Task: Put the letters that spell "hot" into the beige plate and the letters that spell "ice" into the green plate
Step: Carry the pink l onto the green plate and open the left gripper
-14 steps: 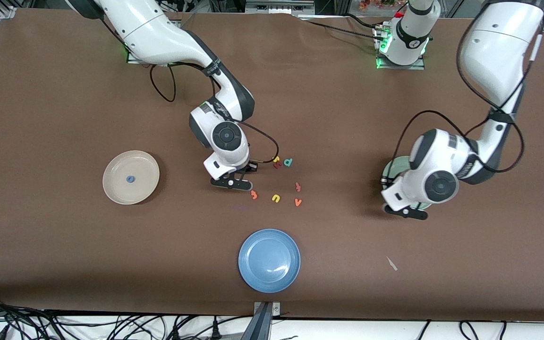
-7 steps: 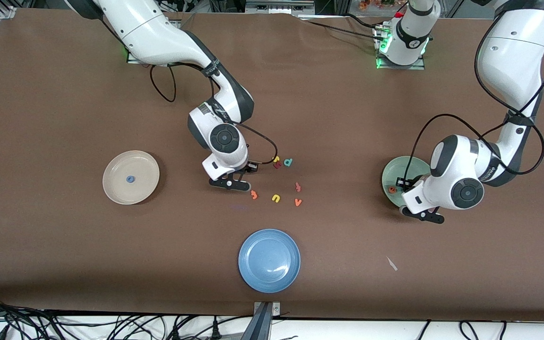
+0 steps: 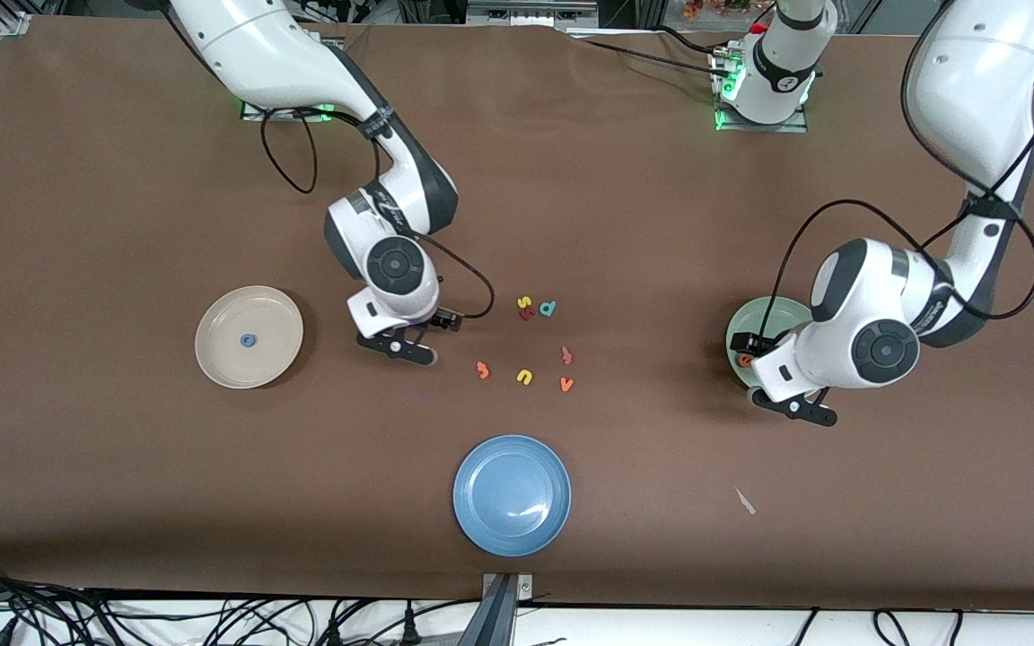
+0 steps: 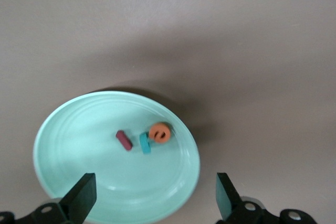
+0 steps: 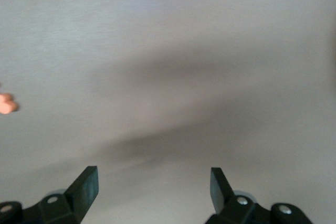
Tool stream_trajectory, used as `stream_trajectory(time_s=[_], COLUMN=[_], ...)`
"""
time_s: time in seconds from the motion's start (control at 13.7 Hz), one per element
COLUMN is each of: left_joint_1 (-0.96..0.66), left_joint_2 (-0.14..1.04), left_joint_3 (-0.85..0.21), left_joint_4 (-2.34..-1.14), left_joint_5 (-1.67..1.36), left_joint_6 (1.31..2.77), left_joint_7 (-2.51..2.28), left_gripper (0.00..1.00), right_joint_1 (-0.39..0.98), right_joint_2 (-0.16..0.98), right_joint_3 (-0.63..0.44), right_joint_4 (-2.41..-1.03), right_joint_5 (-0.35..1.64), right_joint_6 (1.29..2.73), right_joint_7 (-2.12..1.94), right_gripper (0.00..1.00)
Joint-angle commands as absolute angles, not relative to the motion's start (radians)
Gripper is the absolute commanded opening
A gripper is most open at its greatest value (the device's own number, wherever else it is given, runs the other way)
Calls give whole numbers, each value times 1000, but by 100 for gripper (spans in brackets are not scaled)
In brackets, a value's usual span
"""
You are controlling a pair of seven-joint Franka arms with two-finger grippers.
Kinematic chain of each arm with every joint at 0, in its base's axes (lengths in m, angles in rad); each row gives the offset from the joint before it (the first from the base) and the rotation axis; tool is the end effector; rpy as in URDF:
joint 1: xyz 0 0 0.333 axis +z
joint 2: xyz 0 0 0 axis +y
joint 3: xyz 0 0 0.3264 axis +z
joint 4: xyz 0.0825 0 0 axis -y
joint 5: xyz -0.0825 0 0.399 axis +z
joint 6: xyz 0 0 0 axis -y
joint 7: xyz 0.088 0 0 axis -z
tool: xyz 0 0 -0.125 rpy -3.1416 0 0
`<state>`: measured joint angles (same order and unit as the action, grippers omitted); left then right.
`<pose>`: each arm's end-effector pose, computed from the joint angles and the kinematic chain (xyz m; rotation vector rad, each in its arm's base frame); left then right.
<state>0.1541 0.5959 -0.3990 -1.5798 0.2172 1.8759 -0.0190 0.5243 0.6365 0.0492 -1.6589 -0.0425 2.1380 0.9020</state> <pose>0.6677 -0.1147 0.2764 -3.0819 0.4394 0.3912 0.5751 0.3651 0.2069 2.9922 -0.4678 -0.1715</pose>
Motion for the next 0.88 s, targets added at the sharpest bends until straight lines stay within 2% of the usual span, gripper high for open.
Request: stream_trajectory(time_s=[0.0, 0.22, 0.37, 0.51, 0.8], left_joint_1=[149, 143, 143, 146, 146], left_joint_2=[494, 466, 448, 410, 276], left_joint_3=[-426, -440, -442, -442, -388], left_joint_4=[-1513, -1358, -1277, -1258, -1298], left_joint_5=[222, 222, 221, 198, 121], left_joint_6=[1711, 1536, 1427, 1355, 1344], left_joint_7=[-23, -26, -32, -43, -40], left_gripper=[100, 100, 100, 100, 100], right_joint_1=[525, 525, 525, 525, 528], right_joint_2=[482, 408, 370, 364, 353], right_joint_3=[28, 28, 28, 34, 80], right_joint_4=[-1859, -1975, -2078, -2111, -2192], right_joint_5=[32, 77, 124, 140, 138], right_joint_6=[2221, 2307, 2423, 2463, 2565], right_joint_7=[955, 1052, 1087, 1161, 1274], right_gripper=[97, 97, 97, 97, 97])
